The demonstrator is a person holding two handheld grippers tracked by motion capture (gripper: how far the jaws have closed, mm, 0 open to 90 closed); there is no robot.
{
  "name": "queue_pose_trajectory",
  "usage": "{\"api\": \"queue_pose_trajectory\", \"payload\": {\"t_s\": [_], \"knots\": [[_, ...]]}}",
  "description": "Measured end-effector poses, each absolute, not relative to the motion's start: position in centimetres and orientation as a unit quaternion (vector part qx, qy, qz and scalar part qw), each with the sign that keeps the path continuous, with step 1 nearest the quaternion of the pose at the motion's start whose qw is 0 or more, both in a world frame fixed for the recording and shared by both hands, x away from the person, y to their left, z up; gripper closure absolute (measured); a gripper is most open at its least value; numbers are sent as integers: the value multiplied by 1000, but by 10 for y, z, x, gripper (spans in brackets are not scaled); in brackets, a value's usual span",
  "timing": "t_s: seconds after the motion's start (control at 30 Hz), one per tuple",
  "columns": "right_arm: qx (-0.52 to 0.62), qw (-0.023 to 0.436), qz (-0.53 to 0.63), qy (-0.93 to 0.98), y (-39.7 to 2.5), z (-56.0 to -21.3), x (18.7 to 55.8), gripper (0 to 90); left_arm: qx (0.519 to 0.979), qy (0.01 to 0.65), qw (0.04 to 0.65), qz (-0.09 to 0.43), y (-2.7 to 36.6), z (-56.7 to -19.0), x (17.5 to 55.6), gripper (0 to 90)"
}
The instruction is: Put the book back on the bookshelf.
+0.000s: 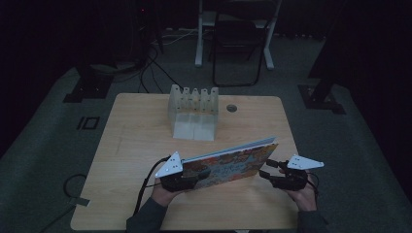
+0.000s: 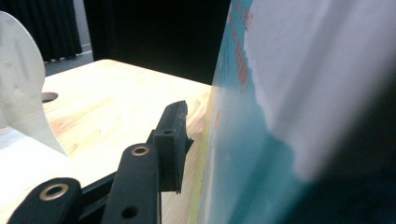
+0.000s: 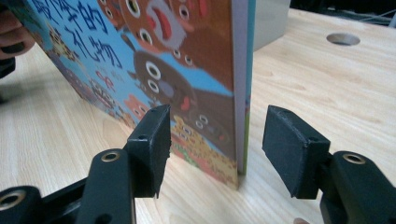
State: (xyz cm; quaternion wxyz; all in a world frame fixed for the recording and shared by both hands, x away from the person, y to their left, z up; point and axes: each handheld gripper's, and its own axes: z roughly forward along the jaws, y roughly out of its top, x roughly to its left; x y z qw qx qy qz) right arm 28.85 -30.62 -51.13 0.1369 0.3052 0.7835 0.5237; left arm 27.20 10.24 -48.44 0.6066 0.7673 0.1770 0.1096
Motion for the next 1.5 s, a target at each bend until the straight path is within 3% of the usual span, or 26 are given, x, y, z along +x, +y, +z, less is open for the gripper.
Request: {"api": "queue_pose_trajectory", "payload": {"t_s": [0.53, 1.07, 1.27, 1.5], "knots": [[328, 138, 510, 783, -319, -527, 282, 421, 760, 182, 610, 128, 101, -491, 275, 669], [340, 133, 507, 781, -326, -538, 278, 417, 751, 174, 622, 136, 99, -504, 278, 678], [341, 134, 503, 783, -326, -540, 277, 417, 755, 160, 616, 157, 90, -504, 272, 763], [345, 137, 505, 779, -330, -542, 277, 419, 752, 161, 616, 172, 80, -505, 265, 797]]}}
